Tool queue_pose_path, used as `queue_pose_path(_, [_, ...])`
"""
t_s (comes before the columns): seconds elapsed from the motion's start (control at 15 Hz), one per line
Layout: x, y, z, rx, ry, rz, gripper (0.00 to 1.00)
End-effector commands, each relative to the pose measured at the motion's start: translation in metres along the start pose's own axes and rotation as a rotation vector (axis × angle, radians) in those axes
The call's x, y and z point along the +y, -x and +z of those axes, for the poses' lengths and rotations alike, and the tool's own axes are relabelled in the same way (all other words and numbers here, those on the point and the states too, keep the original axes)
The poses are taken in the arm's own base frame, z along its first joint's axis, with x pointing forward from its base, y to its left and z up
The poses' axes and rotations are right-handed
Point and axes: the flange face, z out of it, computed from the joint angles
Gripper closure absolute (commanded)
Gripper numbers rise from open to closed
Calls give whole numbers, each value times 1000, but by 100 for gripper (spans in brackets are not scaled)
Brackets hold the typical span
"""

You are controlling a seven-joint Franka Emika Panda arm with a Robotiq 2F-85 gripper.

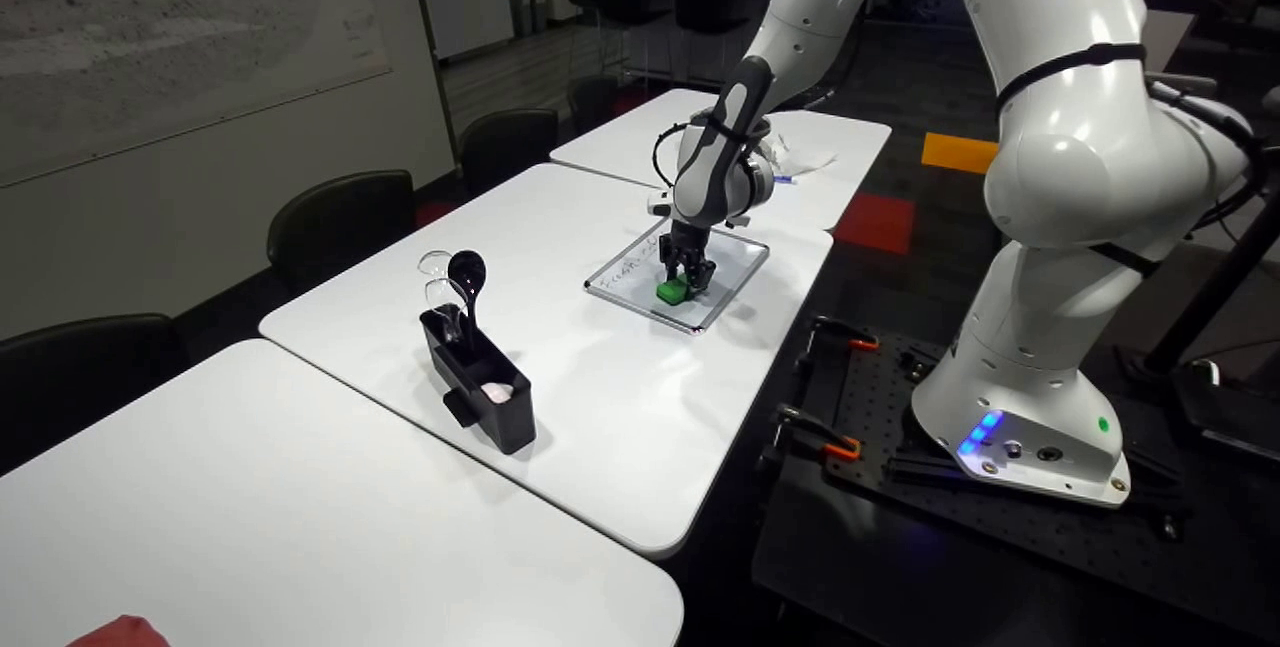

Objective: Use the green eraser to wipe the whiteboard

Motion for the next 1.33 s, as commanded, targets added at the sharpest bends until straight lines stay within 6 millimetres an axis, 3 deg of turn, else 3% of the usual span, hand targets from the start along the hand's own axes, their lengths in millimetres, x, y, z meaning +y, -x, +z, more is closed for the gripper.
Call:
queue_pose_path(0.0, [4,33,24,-7,-43,94,67])
queue_pose_path(0.4, [38,76,20,-29,-39,222,67])
queue_pose_path(0.67, [56,91,17,-46,-29,280,67])
queue_pose_path(1.0, [66,81,21,-27,-65,261,67])
queue_pose_path(1.27, [56,57,20,-7,-141,155,67])
